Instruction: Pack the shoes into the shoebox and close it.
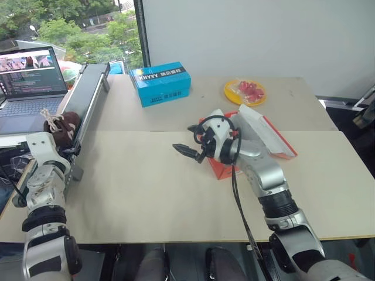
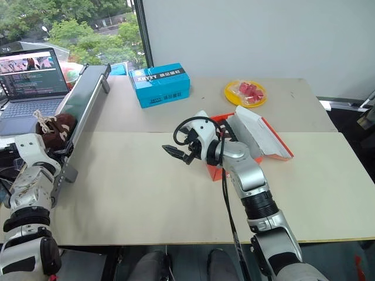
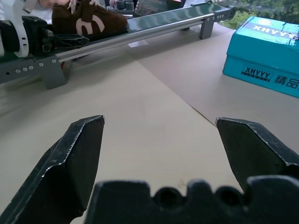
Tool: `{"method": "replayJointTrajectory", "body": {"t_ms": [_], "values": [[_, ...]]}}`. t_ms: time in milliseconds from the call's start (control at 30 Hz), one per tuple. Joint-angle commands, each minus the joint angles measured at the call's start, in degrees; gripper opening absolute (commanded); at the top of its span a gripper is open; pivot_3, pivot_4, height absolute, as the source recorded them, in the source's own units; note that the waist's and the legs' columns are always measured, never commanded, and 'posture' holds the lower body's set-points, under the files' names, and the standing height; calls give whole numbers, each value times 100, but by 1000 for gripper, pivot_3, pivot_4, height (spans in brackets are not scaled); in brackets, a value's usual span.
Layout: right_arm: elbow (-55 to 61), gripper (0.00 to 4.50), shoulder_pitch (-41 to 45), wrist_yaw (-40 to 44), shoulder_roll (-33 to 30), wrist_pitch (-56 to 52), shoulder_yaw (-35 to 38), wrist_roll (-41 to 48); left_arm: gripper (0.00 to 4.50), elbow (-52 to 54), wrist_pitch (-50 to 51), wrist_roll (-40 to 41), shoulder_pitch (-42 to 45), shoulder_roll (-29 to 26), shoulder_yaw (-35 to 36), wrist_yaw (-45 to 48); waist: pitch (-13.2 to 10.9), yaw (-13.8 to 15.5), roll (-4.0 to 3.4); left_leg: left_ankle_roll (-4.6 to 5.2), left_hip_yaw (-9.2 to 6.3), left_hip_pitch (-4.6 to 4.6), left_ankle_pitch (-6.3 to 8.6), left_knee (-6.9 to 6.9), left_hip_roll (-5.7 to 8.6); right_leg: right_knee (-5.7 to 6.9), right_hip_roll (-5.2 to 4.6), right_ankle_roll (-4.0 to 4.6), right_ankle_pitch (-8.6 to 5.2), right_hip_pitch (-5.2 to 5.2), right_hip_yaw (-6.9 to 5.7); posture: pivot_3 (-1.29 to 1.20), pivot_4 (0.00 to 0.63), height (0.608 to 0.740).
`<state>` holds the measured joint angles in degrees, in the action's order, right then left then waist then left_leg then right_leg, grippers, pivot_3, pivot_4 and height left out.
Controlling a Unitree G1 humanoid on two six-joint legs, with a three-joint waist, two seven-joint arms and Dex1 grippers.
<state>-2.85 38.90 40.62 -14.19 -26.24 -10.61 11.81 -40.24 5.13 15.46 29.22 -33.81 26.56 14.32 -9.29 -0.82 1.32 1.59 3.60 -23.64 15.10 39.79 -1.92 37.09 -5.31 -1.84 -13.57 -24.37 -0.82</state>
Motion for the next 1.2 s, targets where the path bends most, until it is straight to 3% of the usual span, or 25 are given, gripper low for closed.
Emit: {"method": "replayJointTrajectory", "body": {"t_ms": [33, 67, 400, 500, 633, 800, 900, 1200], "values": [[110, 4500, 70, -35, -33, -2, 46, -8, 2709, 410, -161, 99, -27, 10, 81, -11, 0, 13, 0, 0, 0, 0, 0, 0, 0, 0, 0, 0, 0, 0, -1, 0, 150, 740], [108, 4500, 69, -39, -36, -5, 46, -13, 2558, 456, -151, 124, -37, 30, 74, -17, 0, 17, 0, 0, -2, 0, 0, 0, -1, 0, 0, 0, 0, 1, -3, 0, 150, 740], [149, 4500, 83, -147, -31, -149, 197, 71, 2543, 2036, 175, 330, -3, 380, -260, 101, 0, 7, 1, 0, -1, -8, 0, 2, -1, -1, 0, 0, 0, -3, -2, 0, 150, 740], [101, 4500, 193, -415, 104, -520, 602, 385, 2543, 2885, 584, 493, -25, 604, -658, 317, 0, 35, 1, 0, -2, -8, 0, 3, 0, 0, -1, -1, 1, -1, -2, 0, 150, 740], [-421, 4500, 819, -1494, 605, -2079, 2418, 1893, 2543, 4148, 1365, 715, -13, 1149, -1540, 526, 0, 76, 2, -8, -3, -10, -6, 8, 1, 1, -4, -4, 3, 4, -1, 0, 150, 740], [-801, 4500, 1349, -2268, 741, -3020, 3561, 2948, 2543, 4673, 1905, 715, 231, 1660, -2235, 531, 0, 43, 2, -9, 0, -9, -6, 0, -2, -3, 5, -4, 4, -1, 3, 0, 150, 740], [-806, 4500, 1385, -2482, 773, -3235, 3690, 3166, 2543, 4766, 2019, 665, 397, 1972, -2730, 718, 0, 11, 1, -4, 3, -10, -5, 0, -1, -4, 6, -4, 3, -3, 9, 0, 150, 740], [-782, 4500, 1441, -2909, 816, -3199, 3936, 3593, 2543, 4739, 2129, 646, 388, 2553, -3276, 965, 0, -10, 1, 6, 7, -10, -5, 1, 2, -5, 7, -5, 3, -3, 18, 0, 150, 740]]}}
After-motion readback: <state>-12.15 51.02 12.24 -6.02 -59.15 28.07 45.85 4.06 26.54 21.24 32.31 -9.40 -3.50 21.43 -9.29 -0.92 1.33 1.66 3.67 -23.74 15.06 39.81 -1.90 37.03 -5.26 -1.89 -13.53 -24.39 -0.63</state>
